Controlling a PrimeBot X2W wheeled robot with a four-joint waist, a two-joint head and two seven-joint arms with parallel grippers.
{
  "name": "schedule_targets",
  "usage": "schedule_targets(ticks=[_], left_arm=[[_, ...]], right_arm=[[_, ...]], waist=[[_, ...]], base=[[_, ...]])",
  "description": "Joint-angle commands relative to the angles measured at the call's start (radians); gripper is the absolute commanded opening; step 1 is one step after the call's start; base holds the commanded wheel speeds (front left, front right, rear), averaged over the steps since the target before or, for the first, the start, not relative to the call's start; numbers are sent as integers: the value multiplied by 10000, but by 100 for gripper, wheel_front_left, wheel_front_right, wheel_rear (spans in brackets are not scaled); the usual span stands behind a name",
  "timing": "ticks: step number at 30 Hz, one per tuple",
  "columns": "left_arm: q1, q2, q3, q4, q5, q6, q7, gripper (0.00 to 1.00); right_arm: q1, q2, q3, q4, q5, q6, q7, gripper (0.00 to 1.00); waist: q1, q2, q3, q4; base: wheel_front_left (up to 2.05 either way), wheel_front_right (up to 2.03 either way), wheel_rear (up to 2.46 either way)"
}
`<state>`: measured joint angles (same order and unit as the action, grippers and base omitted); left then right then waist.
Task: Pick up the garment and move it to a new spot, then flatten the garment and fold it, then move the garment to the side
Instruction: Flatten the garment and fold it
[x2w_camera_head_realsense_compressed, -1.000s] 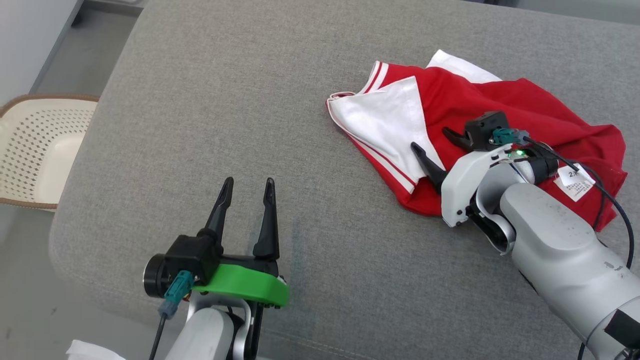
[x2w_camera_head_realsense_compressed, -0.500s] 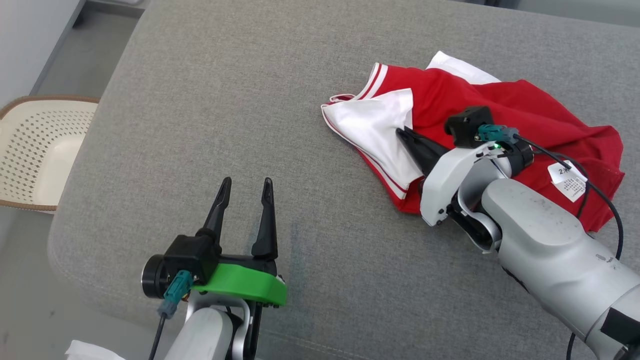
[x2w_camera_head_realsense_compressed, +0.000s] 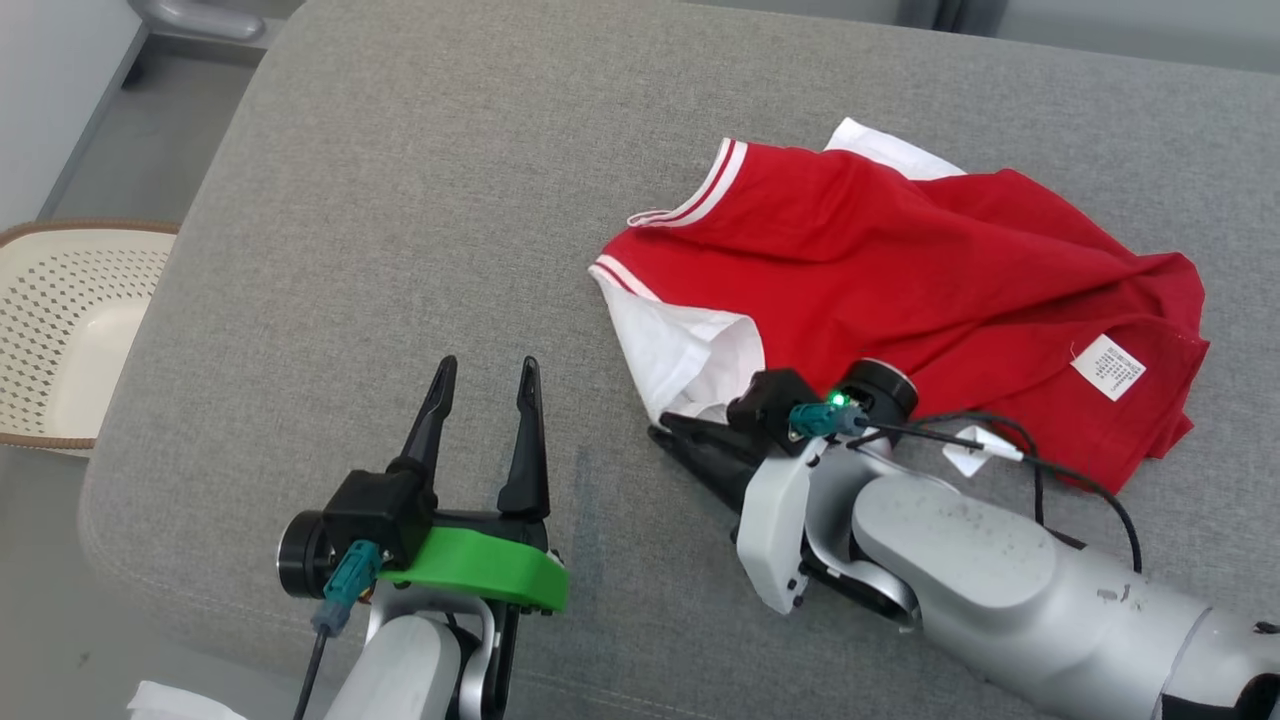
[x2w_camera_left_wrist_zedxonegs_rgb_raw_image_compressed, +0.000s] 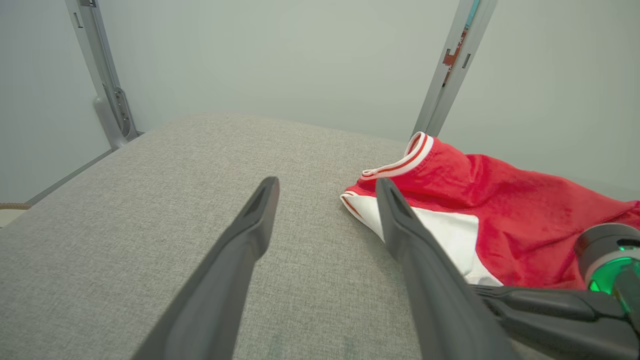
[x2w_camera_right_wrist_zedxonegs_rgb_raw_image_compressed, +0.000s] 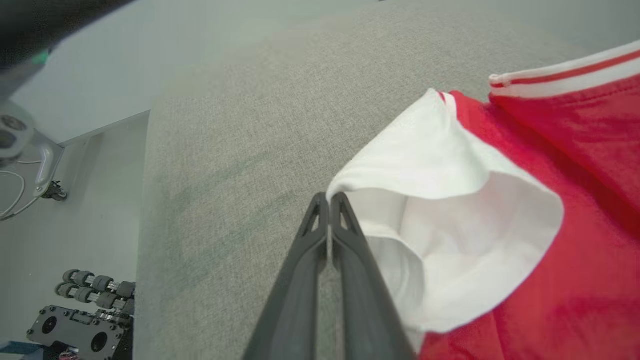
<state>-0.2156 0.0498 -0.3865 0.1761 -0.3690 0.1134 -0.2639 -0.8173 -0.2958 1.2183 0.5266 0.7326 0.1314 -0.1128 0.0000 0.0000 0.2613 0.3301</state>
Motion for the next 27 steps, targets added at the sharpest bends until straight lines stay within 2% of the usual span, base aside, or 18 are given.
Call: schedule_targets(ticks=[1, 8, 12, 17, 24, 27], left_arm=[[-5, 16, 67, 37, 57, -22, -4, 100], [147, 18, 236, 92, 187, -54, -3, 100], [223, 26, 300, 117, 268, -92, -3, 100], [378, 61, 373, 176, 367, -156, -3, 100], [410, 89, 361, 325, 428, -213, -4, 100], [450, 96, 335, 346, 416, -211, -3, 100]], right_arm=[[213, 63, 175, -112, -19, -14, -73, 100], [521, 5, 470, -654, -109, -16, -527, 100], [692, -167, 55, -755, -145, -16, -895, 100], [1072, -315, -1297, -379, -559, -16, -1255, 100], [2192, -308, -3999, 209, -1398, -16, -1471, 100], [2576, -491, -5174, 361, -1954, -16, -1514, 100]], waist=[[0, 0, -61, -43], [0, 0, -397, -440], [0, 0, -647, -764], [0, 0, -951, -1249], [0, 0, -1192, -1843], [0, 0, -1203, -1978]], base=[[0, 0, 0], [0, 0, 0], [0, 0, 0], [0, 0, 0], [0, 0, 0], [0, 0, 0]])
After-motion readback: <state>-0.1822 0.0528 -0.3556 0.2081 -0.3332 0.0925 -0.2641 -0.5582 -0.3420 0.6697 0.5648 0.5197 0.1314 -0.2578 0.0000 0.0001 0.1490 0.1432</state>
